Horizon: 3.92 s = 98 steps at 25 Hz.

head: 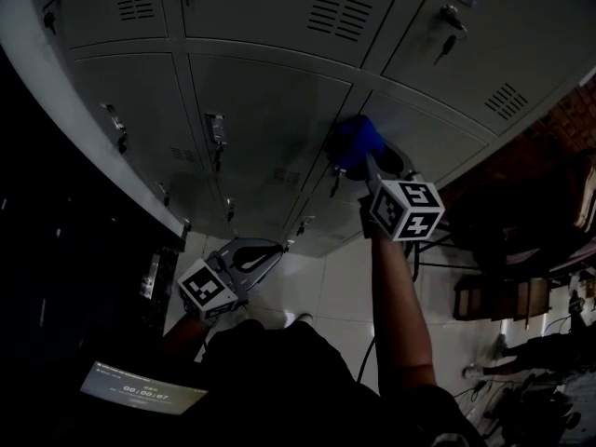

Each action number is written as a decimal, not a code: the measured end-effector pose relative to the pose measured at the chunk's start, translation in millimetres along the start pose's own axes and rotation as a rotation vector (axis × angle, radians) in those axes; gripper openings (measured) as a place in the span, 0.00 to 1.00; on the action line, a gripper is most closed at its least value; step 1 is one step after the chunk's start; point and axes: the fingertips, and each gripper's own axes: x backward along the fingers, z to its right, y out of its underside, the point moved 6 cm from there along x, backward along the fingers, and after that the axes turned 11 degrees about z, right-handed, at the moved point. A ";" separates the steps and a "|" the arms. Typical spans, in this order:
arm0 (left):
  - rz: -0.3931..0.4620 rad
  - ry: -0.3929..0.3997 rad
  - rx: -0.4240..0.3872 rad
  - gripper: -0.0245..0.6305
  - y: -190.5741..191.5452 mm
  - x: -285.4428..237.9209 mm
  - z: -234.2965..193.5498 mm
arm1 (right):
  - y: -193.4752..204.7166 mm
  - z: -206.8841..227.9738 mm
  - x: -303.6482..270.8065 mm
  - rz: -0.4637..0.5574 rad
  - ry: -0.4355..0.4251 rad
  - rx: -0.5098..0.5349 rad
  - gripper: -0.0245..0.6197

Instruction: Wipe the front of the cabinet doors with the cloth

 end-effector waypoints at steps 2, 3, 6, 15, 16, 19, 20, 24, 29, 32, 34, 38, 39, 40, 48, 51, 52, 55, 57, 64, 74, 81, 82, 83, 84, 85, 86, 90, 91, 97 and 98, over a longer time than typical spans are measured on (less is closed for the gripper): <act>-0.001 0.007 0.000 0.04 -0.2 -3.2 0.0 | 0.7 2.3 1.3 0.002 -0.002 0.000 0.15; 0.003 0.013 0.000 0.04 -0.2 -4.9 0.3 | 1.3 4.3 2.5 0.002 -0.001 -0.001 0.15; 0.005 0.030 0.003 0.04 1.4 -10.6 1.5 | 4.1 14.0 9.2 -0.004 0.017 -0.003 0.15; 0.003 0.067 0.008 0.04 6.3 -30.7 9.4 | 6.1 58.3 40.6 -0.022 0.089 -0.001 0.15; 0.004 0.072 0.009 0.04 6.9 -33.2 10.7 | 5.9 63.6 44.3 -0.022 0.099 -0.002 0.15; -0.003 0.078 0.013 0.04 9.3 -39.8 14.2 | 5.8 80.2 55.8 -0.022 0.127 -0.007 0.15; -0.003 0.080 0.014 0.04 9.2 -42.2 15.6 | 5.6 85.5 59.8 -0.024 0.136 -0.005 0.15; -0.004 0.089 0.013 0.04 9.7 -50.6 20.7 | 3.3 108.3 77.5 -0.027 0.184 0.026 0.15; -0.014 0.087 0.015 0.04 13.6 -56.6 24.6 | 0.8 140.4 100.5 -0.017 0.251 0.004 0.15; -0.012 0.094 0.020 0.04 14.5 -60.5 28.3 | -0.5 156.6 113.0 -0.014 0.291 0.004 0.15; -0.012 0.099 0.020 0.04 16.4 -62.0 30.5 | -0.9 165.8 120.3 -0.010 0.316 0.002 0.15; -0.011 0.101 0.018 0.04 17.6 -63.2 34.1 | -1.3 176.5 130.6 0.001 0.351 -0.022 0.15; -0.014 0.101 0.017 0.04 17.9 -63.0 34.9 | -1.5 178.7 132.7 0.002 0.359 -0.021 0.15; -0.017 0.101 0.015 0.04 18.2 -62.5 35.8 | -1.4 181.0 134.7 0.002 0.367 -0.018 0.15; -0.018 0.087 0.012 0.04 15.6 -56.5 39.5 | 1.7 179.6 144.5 0.001 0.396 0.008 0.15; -0.017 0.083 0.012 0.04 15.5 -53.8 39.4 | -0.6 160.9 142.8 0.017 0.363 0.008 0.15; -0.017 0.082 0.013 0.04 15.2 -53.1 39.5 | -1.3 152.7 140.5 0.022 0.347 0.011 0.15; -0.017 0.082 0.012 0.04 14.9 -51.1 39.5 | -1.1 123.5 124.8 0.042 0.281 -0.019 0.15; -0.019 0.080 0.011 0.04 13.9 -49.7 39.3 | 2.7 103.7 110.1 0.039 0.232 -0.038 0.15; -0.018 0.058 0.011 0.04 12.6 -38.5 32.7 | 27.0 41.7 58.4 -0.037 0.065 -0.007 0.15; -0.016 -0.007 0.005 0.04 5.8 -14.9 18.6 | 53.6 -3.6 5.9 -0.100 -0.046 0.017 0.15; -0.014 -0.022 0.006 0.04 6.7 -9.0 12.8 | 60.1 -0.8 -2.6 -0.109 -0.048 0.012 0.15; -0.016 -0.021 0.005 0.04 7.6 -9.4 12.4 | 60.0 0.4 -2.0 -0.110 -0.048 0.014 0.15; -0.016 -0.020 0.005 0.04 8.3 -10.2 12.4 | 60.1 1.6 -1.2 -0.112 -0.048 0.017 0.15; -0.016 -0.018 0.006 0.04 8.3 -11.7 12.9 | 60.3 3.1 0.1 -0.114 -0.046 0.020 0.15; -0.014 -0.014 0.008 0.04 8.0 -13.7 13.7 | 60.7 5.1 2.0 -0.116 -0.042 0.021 0.15; -0.013 -0.010 0.009 0.04 8.1 -15.8 14.5 | 61.4 8.1 4.4 -0.118 -0.035 0.022 0.15; -0.020 0.008 0.007 0.04 11.0 -23.3 17.7 | 64.5 28.9 18.6 -0.124 0.012 0.008 0.15; -0.021 0.010 0.008 0.04 11.0 -25.2 18.8 | 65.0 34.5 22.7 -0.125 0.023 0.005 0.15; -0.024 0.036 0.013 0.04 11.8 -37.5 25.6 | 66.3 71.3 49.3 -0.133 0.099 0.000 0.15; -0.025 0.041 0.013 0.04 12.6 -39.4 26.8 | 66.2 78.1 54.1 -0.133 0.114 -0.001 0.15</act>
